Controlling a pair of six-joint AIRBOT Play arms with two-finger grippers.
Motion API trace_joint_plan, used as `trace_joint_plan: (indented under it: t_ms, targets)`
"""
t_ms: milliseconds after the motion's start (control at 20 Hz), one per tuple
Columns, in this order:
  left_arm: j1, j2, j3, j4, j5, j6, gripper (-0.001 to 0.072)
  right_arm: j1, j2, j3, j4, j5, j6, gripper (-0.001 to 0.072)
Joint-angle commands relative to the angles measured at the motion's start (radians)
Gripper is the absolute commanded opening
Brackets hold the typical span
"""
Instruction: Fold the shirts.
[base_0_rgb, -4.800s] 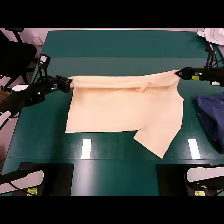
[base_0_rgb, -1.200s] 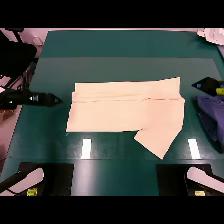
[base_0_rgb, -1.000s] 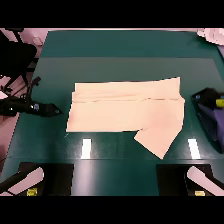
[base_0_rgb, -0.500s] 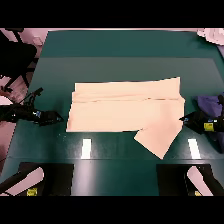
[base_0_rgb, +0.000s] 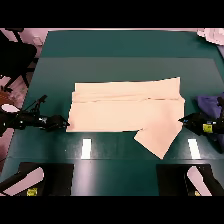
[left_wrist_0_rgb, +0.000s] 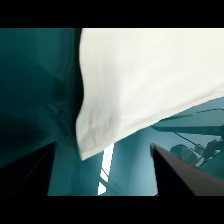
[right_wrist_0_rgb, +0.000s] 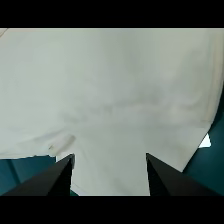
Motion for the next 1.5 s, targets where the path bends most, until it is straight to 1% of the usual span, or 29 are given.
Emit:
trace_joint_plan:
  t_ms: [0, 100, 200, 350, 400, 450, 550, 600, 650, 700, 750, 850, 950, 1100, 1200, 1350, 1450]
  targets:
    - [0.001, -0.062, -0.013, -0.042, 0.033, 0.026, 0.0712, 0.000, 0.001, -0.001, 0.001, -0.009, 0.000, 0.0529]
    - [0.001, -0.114, -0.013, -0.050, 0.059, 0.027, 0.0711, 0.000, 0.001, -0.001, 0.001, -0.009, 0.000, 0.0529]
    - [0.001, -0.142, -0.013, -0.077, 0.053, 0.032, 0.0711, 0.001, 0.002, -0.001, 0.001, -0.009, 0.001, 0.0529]
    - [-0.053, -0.146, -0.013, -0.060, 0.044, 0.042, 0.0710, 0.002, 0.002, -0.001, 0.002, -0.009, 0.001, 0.0529]
    - [-0.079, -0.146, -0.013, -0.061, 0.043, 0.058, 0.0607, 0.002, 0.002, -0.001, 0.001, -0.009, 0.001, 0.0529]
    - [-0.099, -0.146, -0.013, -0.061, 0.043, 0.069, 0.0533, 0.002, 0.002, -0.001, 0.001, -0.009, 0.001, 0.0529]
    - [-0.114, -0.146, -0.013, -0.068, 0.046, 0.074, 0.0519, 0.002, 0.002, -0.001, 0.002, -0.009, 0.001, 0.0529]
    - [-0.114, -0.146, -0.010, -0.069, 0.050, 0.082, 0.0299, 0.002, 0.002, -0.001, 0.001, -0.009, 0.001, 0.0529]
    - [-0.114, -0.146, -0.006, -0.068, 0.051, 0.088, 0.0104, 0.002, 0.002, -0.001, 0.001, -0.009, 0.001, 0.0529]
    - [-0.114, -0.146, 0.001, -0.069, 0.049, 0.105, 0.0024, 0.002, 0.002, -0.001, 0.000, -0.002, 0.001, 0.0529]
    - [-0.114, -0.146, 0.008, -0.070, 0.040, 0.110, 0.0023, 0.002, 0.002, -0.001, -0.001, 0.017, 0.004, 0.0528]
    - [-0.114, -0.146, 0.032, -0.072, 0.020, 0.110, 0.0023, 0.002, 0.002, -0.001, -0.029, 0.065, 0.055, 0.0529]
    - [-0.114, -0.146, 0.066, -0.072, -0.006, 0.110, 0.0023, 0.002, 0.002, -0.002, -0.096, 0.112, 0.097, 0.0529]
    - [-0.114, -0.146, 0.104, -0.076, -0.046, 0.110, 0.0023, 0.002, 0.001, -0.003, -0.215, 0.111, 0.151, 0.0529]
    - [-0.114, -0.146, 0.104, -0.077, -0.050, 0.110, 0.0023, 0.003, -0.002, -0.019, -0.226, 0.113, 0.155, 0.0529]
    - [-0.114, -0.146, 0.104, -0.079, -0.050, 0.110, 0.0023, 0.003, -0.068, -0.084, -0.226, 0.114, 0.152, 0.0529]
    - [-0.114, -0.146, 0.104, -0.082, -0.050, 0.110, 0.0024, 0.021, -0.113, -0.111, -0.202, 0.082, 0.131, 0.0529]
